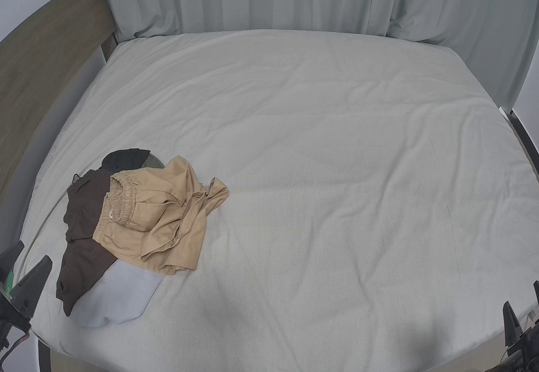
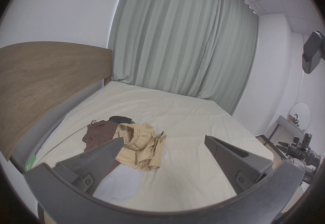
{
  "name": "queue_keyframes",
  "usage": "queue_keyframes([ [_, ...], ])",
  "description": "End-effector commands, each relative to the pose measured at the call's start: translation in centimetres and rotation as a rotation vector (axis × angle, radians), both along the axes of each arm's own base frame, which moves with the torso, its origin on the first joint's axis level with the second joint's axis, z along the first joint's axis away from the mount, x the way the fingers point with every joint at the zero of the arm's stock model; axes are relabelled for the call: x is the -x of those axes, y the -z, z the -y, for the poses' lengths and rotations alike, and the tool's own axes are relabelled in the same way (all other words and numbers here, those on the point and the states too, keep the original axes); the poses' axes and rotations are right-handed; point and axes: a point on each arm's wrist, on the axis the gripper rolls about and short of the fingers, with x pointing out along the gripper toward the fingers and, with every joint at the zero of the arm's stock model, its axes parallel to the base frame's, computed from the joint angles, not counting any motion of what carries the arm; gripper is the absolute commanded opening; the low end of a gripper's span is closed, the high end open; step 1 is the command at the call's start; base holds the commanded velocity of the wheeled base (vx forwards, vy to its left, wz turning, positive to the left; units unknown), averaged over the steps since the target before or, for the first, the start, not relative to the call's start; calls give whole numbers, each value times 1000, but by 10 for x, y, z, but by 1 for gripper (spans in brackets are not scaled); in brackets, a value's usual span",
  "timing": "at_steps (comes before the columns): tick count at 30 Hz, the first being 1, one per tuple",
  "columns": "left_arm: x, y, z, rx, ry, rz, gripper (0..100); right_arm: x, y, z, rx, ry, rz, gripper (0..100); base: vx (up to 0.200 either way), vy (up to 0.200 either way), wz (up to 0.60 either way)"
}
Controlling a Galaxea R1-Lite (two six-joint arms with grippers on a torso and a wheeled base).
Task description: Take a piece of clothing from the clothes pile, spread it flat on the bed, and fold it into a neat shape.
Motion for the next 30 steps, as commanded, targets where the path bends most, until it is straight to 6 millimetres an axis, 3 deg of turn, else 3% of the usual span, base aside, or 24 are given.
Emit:
queue_keyframes([
  [1, 4, 2, 0, 1, 3, 15, 100, 0, 5, 0, 0, -1, -1, 100, 0, 0, 0],
  [6, 16, 21, -1, -1, 9, 28, 100, 0, 5, 0, 0, -1, -1, 100, 0, 0, 0],
  [19, 33, 47, -2, -5, 14, 62, 100, 0, 5, 0, 0, -1, -1, 100, 0, 0, 0],
  [27, 46, 83, -3, -49, -15, 129, 100, 0, 5, 0, 2, 1, -1, 100, 0, 0, 0],
  [30, 44, 88, -4, -59, -40, 121, 100, 0, 5, 0, 2, 1, -1, 100, 0, 0, 0],
])
